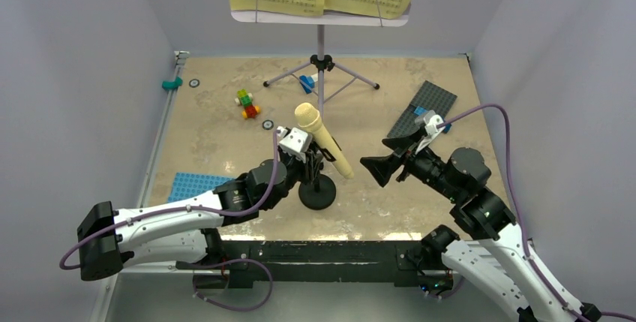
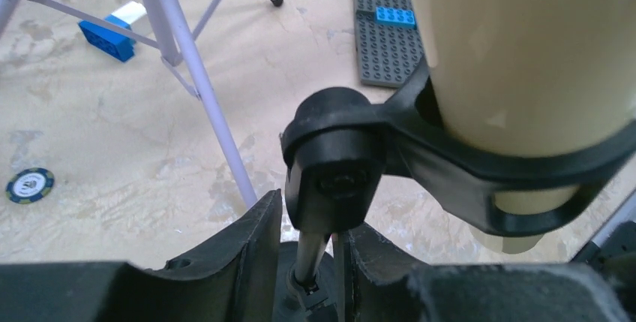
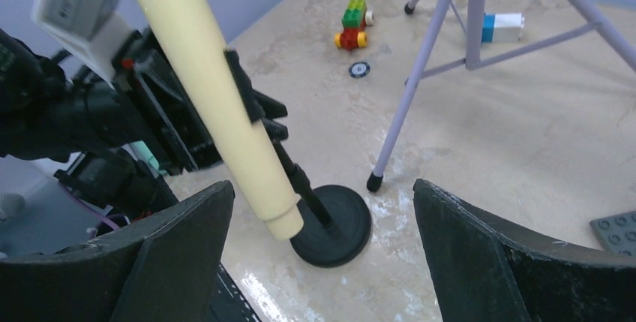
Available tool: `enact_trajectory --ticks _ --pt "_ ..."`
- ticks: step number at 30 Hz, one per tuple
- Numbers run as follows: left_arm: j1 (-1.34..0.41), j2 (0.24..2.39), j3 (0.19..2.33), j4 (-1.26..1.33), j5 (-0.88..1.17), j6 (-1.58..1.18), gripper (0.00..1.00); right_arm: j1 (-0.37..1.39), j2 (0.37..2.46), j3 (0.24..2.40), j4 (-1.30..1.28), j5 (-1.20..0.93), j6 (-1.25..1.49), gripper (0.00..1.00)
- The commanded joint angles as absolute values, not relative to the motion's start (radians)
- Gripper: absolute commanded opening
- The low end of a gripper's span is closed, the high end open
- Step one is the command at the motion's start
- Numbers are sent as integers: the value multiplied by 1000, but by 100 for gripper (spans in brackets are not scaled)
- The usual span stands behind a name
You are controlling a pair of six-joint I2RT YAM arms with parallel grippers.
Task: Pack up the instrument practice props
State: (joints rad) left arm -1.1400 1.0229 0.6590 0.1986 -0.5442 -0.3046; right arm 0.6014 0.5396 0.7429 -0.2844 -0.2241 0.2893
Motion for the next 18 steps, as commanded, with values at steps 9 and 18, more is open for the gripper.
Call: enact_trajectory --ticks 9,18 --pt "-1146 942 637 166 -492 -345 48 606 524 823 -314 -265 262 95" --pt "-1146 834 599 112 -474 -303 61 606 526 872 -398 -274 240 98"
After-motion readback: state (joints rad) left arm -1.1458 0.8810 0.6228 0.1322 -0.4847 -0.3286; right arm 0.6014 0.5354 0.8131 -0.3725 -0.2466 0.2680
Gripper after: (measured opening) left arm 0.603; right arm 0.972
